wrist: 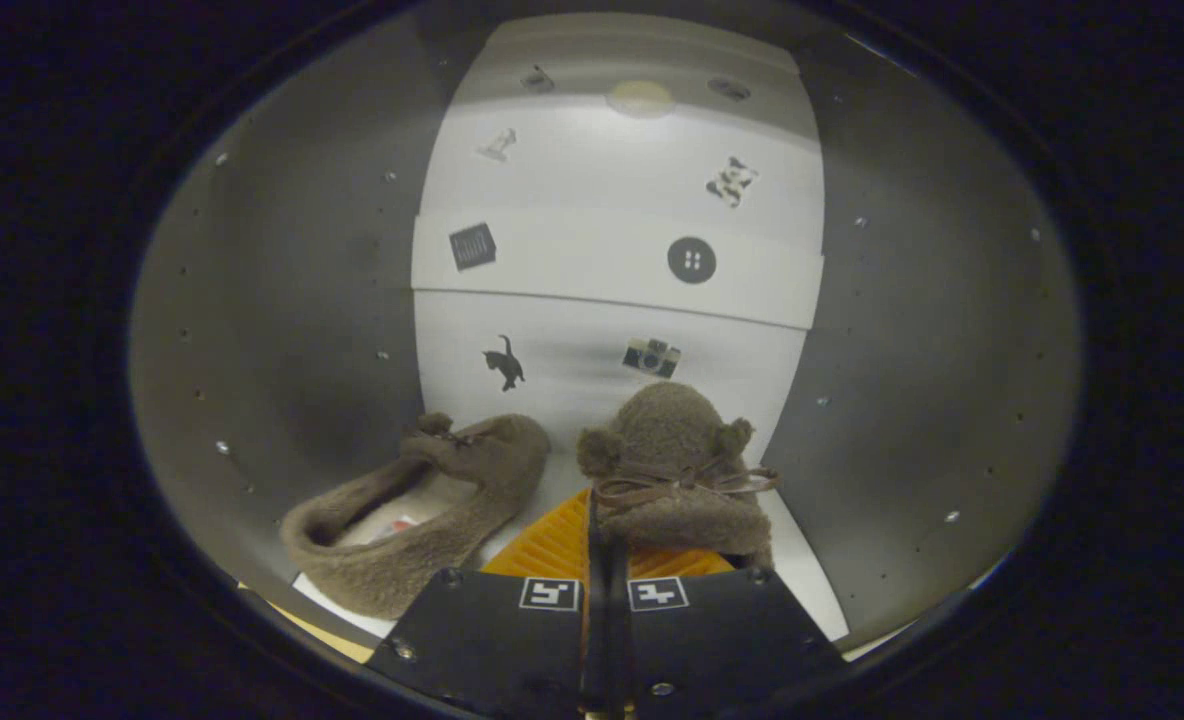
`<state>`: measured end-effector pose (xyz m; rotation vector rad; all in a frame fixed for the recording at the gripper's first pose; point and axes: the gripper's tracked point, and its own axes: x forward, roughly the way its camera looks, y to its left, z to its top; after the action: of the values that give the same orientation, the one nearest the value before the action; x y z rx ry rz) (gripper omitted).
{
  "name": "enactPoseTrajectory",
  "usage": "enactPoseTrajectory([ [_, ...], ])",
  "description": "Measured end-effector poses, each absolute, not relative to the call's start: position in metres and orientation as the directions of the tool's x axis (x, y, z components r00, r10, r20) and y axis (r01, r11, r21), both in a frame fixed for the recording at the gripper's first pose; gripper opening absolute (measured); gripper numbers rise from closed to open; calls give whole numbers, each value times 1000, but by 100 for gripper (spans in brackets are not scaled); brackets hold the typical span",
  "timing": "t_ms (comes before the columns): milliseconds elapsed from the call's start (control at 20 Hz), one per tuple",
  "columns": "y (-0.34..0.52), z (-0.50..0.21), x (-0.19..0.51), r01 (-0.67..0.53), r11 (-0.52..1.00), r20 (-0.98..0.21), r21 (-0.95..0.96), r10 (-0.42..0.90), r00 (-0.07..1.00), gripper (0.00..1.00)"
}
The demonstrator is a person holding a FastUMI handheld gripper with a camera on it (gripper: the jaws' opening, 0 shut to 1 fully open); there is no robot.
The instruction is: Open the shoe cabinet door, grab the shoes and put them into the shoe cabinet, then close the shoe cabinet door.
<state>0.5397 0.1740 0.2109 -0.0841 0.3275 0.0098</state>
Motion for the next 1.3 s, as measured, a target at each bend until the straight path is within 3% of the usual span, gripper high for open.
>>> enactPoseTrajectory([
  [400, 169, 192, 556, 37, 999, -438, -15, -40, 898, 5],
  [500, 171, 193, 554, 40, 999, -442, 6, -33, 897, 9],
  [950, 192, 222, 502, -29, 1000, -373, 10, 31, 927, 90],
  [1300, 201, 281, 392, -83, 997, -206, 1, 82, 975, 90],
])
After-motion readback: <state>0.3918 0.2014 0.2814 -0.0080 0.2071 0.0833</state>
